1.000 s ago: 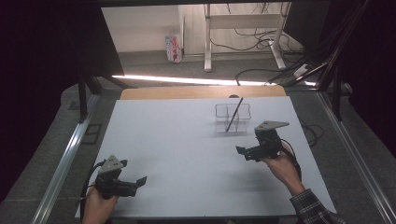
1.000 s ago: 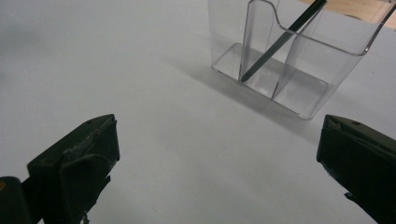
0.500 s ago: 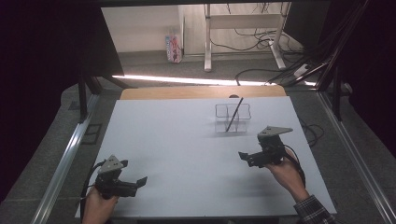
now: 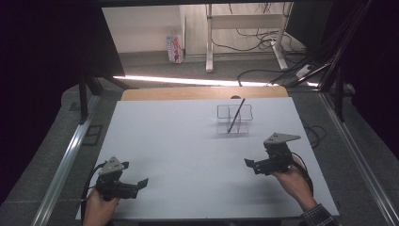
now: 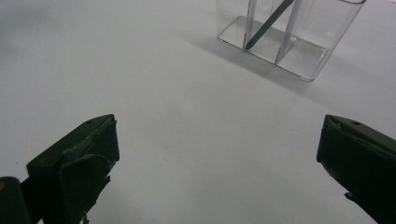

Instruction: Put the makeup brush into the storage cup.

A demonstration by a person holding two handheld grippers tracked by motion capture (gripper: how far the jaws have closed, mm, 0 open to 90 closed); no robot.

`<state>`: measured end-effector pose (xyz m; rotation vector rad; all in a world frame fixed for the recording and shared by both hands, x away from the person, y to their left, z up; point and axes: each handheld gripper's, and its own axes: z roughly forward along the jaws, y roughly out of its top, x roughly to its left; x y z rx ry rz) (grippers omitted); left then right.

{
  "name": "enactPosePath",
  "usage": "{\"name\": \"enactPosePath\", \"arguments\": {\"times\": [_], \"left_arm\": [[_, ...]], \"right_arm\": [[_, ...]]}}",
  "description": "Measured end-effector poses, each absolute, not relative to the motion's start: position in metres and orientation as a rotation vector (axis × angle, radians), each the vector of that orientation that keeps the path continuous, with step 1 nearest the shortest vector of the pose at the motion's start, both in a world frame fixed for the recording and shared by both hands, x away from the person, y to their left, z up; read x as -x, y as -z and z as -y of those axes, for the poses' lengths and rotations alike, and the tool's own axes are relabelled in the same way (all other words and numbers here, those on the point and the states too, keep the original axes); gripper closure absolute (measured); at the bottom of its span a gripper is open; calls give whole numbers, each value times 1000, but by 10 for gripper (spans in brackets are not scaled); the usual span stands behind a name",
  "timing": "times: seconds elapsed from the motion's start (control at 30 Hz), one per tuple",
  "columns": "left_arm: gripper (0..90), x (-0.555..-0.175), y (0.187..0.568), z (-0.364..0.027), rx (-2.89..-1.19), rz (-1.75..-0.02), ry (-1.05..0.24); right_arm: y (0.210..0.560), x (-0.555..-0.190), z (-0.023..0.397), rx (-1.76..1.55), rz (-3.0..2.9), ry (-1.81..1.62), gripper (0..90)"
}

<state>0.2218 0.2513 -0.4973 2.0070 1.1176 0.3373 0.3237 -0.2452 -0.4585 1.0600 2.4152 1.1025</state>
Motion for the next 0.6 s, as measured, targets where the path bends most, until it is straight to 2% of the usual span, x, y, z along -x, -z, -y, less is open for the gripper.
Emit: {"name": "enactPosePath", "arguments": {"times": [0.6], "left_arm": [[0,-222,498,-251,-2012,-1111,-341]], "right_arm": [[460,-310,260,-1077,-2406,-1088,0]]}}
